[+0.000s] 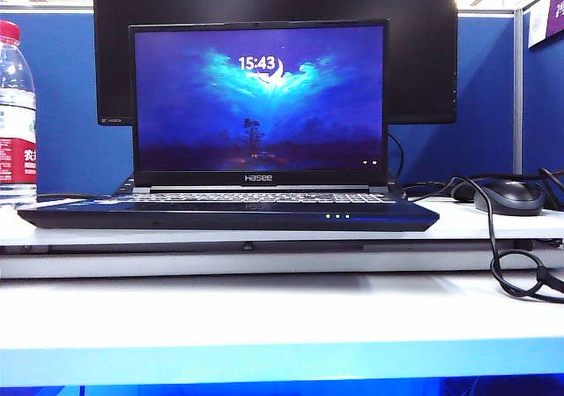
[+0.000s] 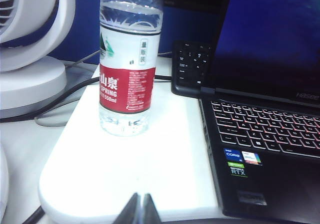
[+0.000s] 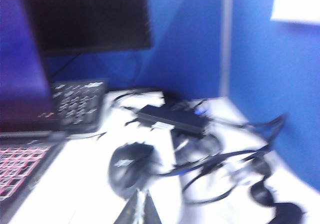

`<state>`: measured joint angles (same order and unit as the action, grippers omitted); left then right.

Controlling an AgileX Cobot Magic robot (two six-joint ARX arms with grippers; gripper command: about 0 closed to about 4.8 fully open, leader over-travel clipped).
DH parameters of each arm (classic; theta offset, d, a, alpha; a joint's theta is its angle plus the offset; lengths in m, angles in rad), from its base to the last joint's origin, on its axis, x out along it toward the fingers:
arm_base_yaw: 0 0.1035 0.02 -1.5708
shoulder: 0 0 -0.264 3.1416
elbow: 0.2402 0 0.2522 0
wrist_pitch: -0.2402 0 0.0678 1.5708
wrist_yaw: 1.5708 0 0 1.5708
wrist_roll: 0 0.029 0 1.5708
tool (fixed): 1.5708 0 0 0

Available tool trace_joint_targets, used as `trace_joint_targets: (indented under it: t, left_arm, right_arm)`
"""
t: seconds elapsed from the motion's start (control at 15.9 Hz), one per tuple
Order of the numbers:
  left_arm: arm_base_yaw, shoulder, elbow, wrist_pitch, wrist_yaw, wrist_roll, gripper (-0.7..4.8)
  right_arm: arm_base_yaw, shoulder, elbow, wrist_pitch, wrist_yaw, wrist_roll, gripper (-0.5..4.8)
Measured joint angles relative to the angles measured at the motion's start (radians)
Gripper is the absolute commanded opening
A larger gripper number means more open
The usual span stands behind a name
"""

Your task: Open the lid of the black laptop.

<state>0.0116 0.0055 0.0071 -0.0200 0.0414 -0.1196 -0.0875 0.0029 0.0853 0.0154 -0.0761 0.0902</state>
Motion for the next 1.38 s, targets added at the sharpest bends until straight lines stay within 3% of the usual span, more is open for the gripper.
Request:
trace_joint_targets:
  t: [0.25,0.44,1.38]
  left_arm:
    - [0.000,0.000,0.000,0.000,0.000,0.000,0.22]
    - [0.000,0.000,0.000,0.000,0.000,0.000,0.22]
    - [0.000,0.000,0.000,0.000,0.000,0.000,0.21]
  right_arm:
    - [0.000,0.000,-0.071,0.040,-0.008,0.095,0.12]
    - [0.074,0.000,-0.076,0.051,0.010,0.092,0.13]
    - [0.074,0.000,-0.077,0.008,0.029,0.092,0.12]
